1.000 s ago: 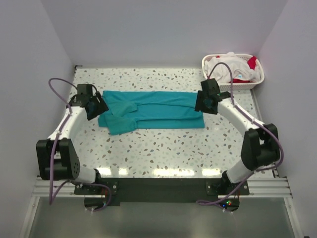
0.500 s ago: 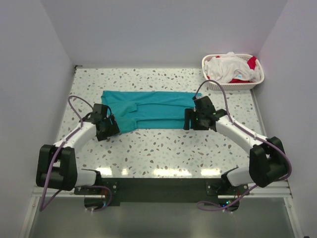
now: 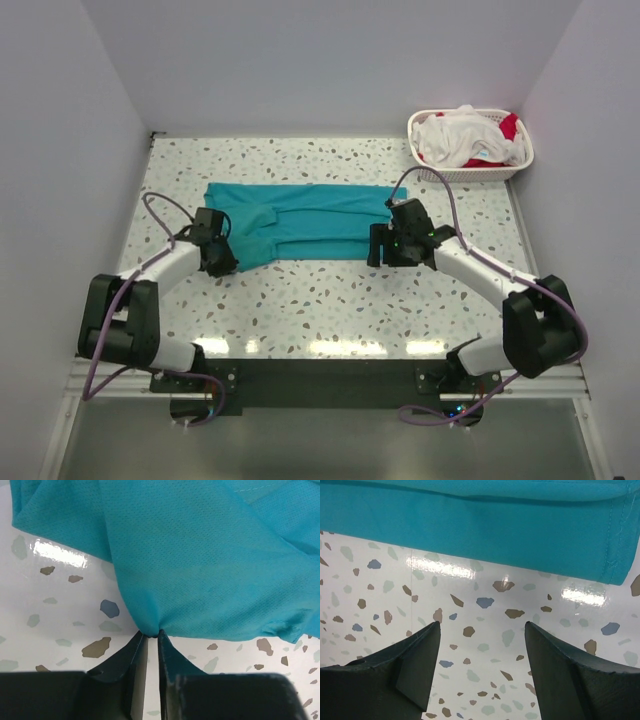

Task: Fold and stack the t-shirts
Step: Fold the tshirt

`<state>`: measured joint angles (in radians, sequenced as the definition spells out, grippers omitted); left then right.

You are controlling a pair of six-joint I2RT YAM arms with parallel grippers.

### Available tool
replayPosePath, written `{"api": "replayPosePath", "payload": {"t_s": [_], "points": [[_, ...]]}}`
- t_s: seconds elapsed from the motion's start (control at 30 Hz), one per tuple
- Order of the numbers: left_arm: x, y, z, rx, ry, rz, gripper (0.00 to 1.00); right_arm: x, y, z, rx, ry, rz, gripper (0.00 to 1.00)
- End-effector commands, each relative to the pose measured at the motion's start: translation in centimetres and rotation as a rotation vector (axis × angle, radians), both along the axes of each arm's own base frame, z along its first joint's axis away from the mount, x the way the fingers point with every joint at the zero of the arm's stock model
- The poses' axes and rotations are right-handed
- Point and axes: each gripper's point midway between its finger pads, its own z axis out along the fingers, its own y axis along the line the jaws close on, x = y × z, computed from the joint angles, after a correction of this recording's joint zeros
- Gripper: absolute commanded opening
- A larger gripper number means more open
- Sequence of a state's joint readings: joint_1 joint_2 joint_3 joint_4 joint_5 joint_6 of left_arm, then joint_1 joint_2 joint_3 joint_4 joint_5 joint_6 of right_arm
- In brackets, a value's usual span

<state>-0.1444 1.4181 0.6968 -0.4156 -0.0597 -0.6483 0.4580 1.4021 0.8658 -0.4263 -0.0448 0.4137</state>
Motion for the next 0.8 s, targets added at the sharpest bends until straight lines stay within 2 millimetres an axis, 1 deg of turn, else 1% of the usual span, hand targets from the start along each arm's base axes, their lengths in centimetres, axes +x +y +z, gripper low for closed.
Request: {"api": "replayPosePath", "payload": {"t_s": [0.0, 0.03, 0.07, 0.1, 0.13, 0.2, 0.23, 0.27, 0.3, 0.33, 0.37, 0.4, 0.43, 0.47, 0.5, 0.53, 0.57, 0.6, 0.63, 0.67, 0.7, 0.77], "points": [[3.0, -0.5, 2.2, -0.005, -0.095, 0.003, 0.17, 0.3, 0.4, 0.9, 0.023, -0.049, 0.021, 0.72], [3.9, -0.6, 3.1, -0.008, -0.118, 0.000, 0.14, 0.3, 0.3, 0.9, 0.023, -0.047, 0.018, 0.71], [4.2, -0.7, 3.5, -0.007, -0.119, -0.003, 0.11, 0.3, 0.3, 0.9, 0.022, -0.046, 0.018, 0.71], [5.6, -0.9, 4.8, -0.009, -0.152, -0.006, 0.11, 0.3, 0.3, 0.9, 0.021, -0.046, 0.017, 0.71], [6.3, -0.9, 5.5, -0.002, -0.163, -0.010, 0.11, 0.3, 0.3, 0.9, 0.017, -0.046, 0.017, 0.71], [7.4, -0.8, 6.0, 0.013, -0.158, -0.007, 0.11, 0.4, 0.1, 1.0, 0.009, -0.048, 0.015, 0.71], [9.0, -1.0, 7.5, 0.011, -0.197, -0.011, 0.11, 0.6, 0.1, 1.2, 0.004, -0.055, 0.013, 0.71], [9.7, -1.1, 7.3, 0.014, -0.185, -0.014, 0.11, 0.5, 0.0, 1.1, -0.001, -0.050, 0.013, 0.71], [11.1, -1.3, 8.6, 0.010, -0.218, -0.013, 0.11, 0.5, 0.0, 1.2, -0.003, -0.051, 0.012, 0.71], [11.8, -1.4, 8.7, 0.010, -0.223, -0.015, 0.11, 0.6, -0.1, 1.3, -0.005, -0.054, 0.012, 0.71], [12.4, -1.4, 8.1, 0.015, -0.207, -0.015, 0.11, 0.7, -0.1, 1.3, -0.009, -0.056, 0.012, 0.71], [13.8, -1.7, 9.1, 0.012, -0.235, -0.022, 0.11, 0.6, -0.2, 1.2, -0.014, -0.054, 0.014, 0.71], [14.5, -1.8, 9.1, 0.010, -0.236, -0.026, 0.11, 0.7, -0.2, 1.1, -0.020, -0.053, 0.012, 0.71], [15.1, -2.0, 8.0, 0.012, -0.210, -0.029, 0.11, 0.7, -0.3, 1.0, -0.024, -0.050, 0.011, 0.71], [16.5, -2.2, 8.9, 0.008, -0.237, -0.034, 0.12, 0.7, -0.4, 1.0, -0.029, -0.049, 0.012, 0.71], [17.2, -2.3, 8.7, 0.007, -0.235, -0.034, 0.13, 0.8, -0.4, 0.9, -0.034, -0.046, 0.011, 0.71], [17.7, -2.5, 7.6, 0.006, -0.211, -0.036, 0.15, 0.8, -0.4, 0.8, -0.036, -0.046, 0.008, 0.71], [18.8, -2.7, 8.2, 0.005, -0.232, -0.040, 0.16, 0.9, -0.4, 0.8, -0.038, -0.047, 0.009, 0.71], [19.3, -2.7, 8.1, 0.004, -0.230, -0.039, 0.18, 1.1, -0.3, 1.0, -0.037, -0.049, 0.009, 0.71], [19.7, -2.7, 7.4, 0.008, -0.220, -0.036, 0.20, 1.4, -0.9, 0.8, -0.067, -0.057, -0.012, 0.71], [20.3, -2.7, 7.6, 0.011, -0.230, -0.033, 0.23, 1.6, -1.1, 0.9, -0.074, -0.063, -0.020, 0.71], [20.5, -2.2, 7.0, 0.022, -0.213, -0.017, 0.32, 2.2, -1.3, 1.2, -0.090, -0.076, -0.036, 0.72]]}}
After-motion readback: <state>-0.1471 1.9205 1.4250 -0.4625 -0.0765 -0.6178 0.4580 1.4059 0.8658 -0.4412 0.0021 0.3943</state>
